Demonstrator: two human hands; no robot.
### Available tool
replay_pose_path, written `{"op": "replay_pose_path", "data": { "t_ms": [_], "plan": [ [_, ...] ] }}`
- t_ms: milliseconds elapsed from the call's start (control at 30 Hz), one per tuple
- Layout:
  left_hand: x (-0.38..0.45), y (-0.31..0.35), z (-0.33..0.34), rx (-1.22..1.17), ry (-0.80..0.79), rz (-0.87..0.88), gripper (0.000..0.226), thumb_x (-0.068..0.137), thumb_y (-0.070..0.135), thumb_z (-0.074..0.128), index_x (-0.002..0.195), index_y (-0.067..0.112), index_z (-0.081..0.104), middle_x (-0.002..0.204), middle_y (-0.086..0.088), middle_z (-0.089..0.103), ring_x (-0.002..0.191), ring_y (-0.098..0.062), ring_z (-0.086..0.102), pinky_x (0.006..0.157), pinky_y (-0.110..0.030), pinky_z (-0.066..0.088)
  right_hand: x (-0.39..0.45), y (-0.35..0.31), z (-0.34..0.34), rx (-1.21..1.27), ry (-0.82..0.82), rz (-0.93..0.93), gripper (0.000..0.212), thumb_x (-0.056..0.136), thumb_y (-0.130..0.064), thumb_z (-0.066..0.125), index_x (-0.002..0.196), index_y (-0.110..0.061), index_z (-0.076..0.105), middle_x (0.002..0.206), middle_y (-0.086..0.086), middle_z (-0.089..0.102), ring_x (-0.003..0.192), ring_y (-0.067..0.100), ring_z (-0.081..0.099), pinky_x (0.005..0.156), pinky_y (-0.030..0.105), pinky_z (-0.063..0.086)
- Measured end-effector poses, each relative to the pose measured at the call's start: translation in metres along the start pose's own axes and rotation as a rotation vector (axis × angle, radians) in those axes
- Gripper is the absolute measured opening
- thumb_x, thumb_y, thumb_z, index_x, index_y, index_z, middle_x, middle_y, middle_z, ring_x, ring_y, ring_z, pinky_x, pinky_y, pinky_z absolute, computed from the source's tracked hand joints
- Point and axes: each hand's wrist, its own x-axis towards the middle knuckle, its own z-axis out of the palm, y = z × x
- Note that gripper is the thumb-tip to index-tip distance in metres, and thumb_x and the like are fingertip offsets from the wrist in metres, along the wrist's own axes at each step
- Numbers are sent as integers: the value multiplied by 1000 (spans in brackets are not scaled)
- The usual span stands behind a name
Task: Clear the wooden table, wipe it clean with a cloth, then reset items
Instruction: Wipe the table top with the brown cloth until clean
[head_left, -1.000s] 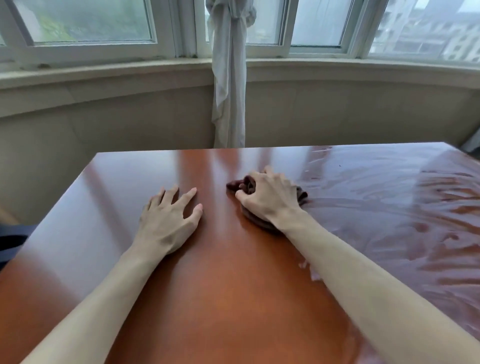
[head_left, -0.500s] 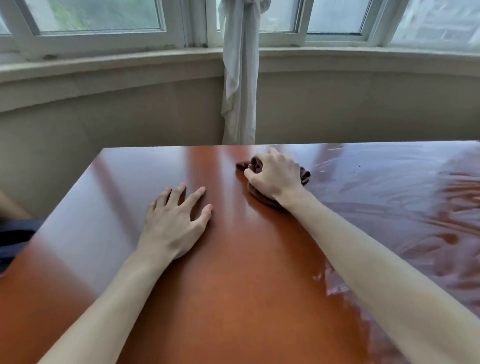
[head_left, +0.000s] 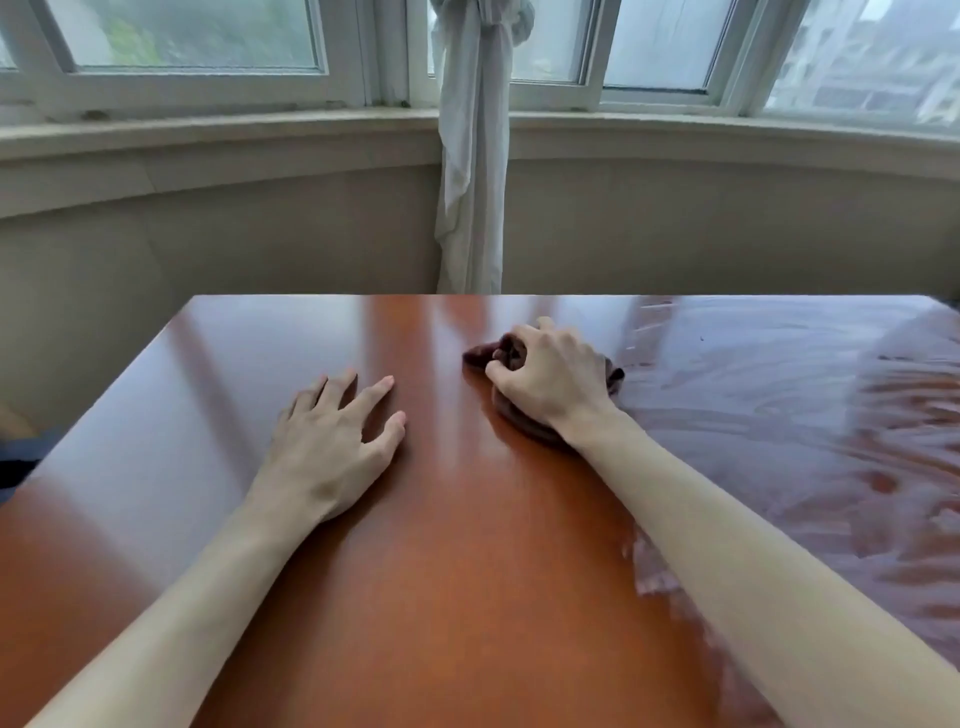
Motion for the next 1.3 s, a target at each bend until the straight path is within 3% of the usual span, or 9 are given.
{"op": "replay_pose_path", "data": {
  "t_ms": [167,300,467,667,833,933,1100,1300],
  "plan": [
    [1,1,0,4,30,-16,79,80,75,8,152,51,28,164,10,21,153,-17,11,124,-38,11,130,15,39,-3,33,123,39,85,-54,58,103,-19,64,108,9,65,107,39,59,89,45,47],
    [2,2,-4,-7,19,-28,77,80,74,8,152,54,24,165,11,17,153,-16,7,125,-38,8,149,16,44,-21,34,168,39,85,-53,57,102,-18,61,111,8,67,109,38,58,90,46,46],
    [-3,8,-6,-2,-3,-32,69,89,72,20,153,48,29,165,2,24,153,-24,14,125,-43,12,53,6,10,54,-19,87,35,85,-53,59,98,-21,64,104,6,63,105,35,59,86,42,47],
    [-22,36,-22,97,33,9,65,97,60,38,156,34,31,163,-9,28,152,-32,18,124,-48,14,-127,-24,-46,3,-73,-1,39,78,-61,53,101,-32,65,111,-2,61,111,30,55,107,55,40],
    [-58,52,-12,40,-8,58,73,90,72,39,155,42,29,163,-6,28,152,-31,17,123,-49,16,-199,-30,-66,18,20,-59,37,74,-62,51,93,-33,66,98,-11,62,99,22,58,91,37,48],
    [-59,47,-6,-25,-28,40,74,89,78,31,155,44,30,165,-2,24,153,-27,14,124,-47,13,-158,-25,-54,21,-5,-59,39,75,-64,52,88,-29,64,93,-7,61,94,26,57,82,37,47],
    [-54,43,3,-21,23,23,81,80,83,16,154,50,26,165,7,21,153,-20,11,125,-43,11,-13,-2,-7,21,-1,-17,33,82,-55,63,92,-23,66,97,4,63,97,35,59,78,39,39],
    [-56,45,1,5,27,14,77,82,82,11,154,55,17,166,15,10,154,-12,-1,126,-37,1,129,17,40,48,36,64,40,78,-53,59,104,-26,74,104,7,66,106,38,59,87,43,46]
  ]
}}
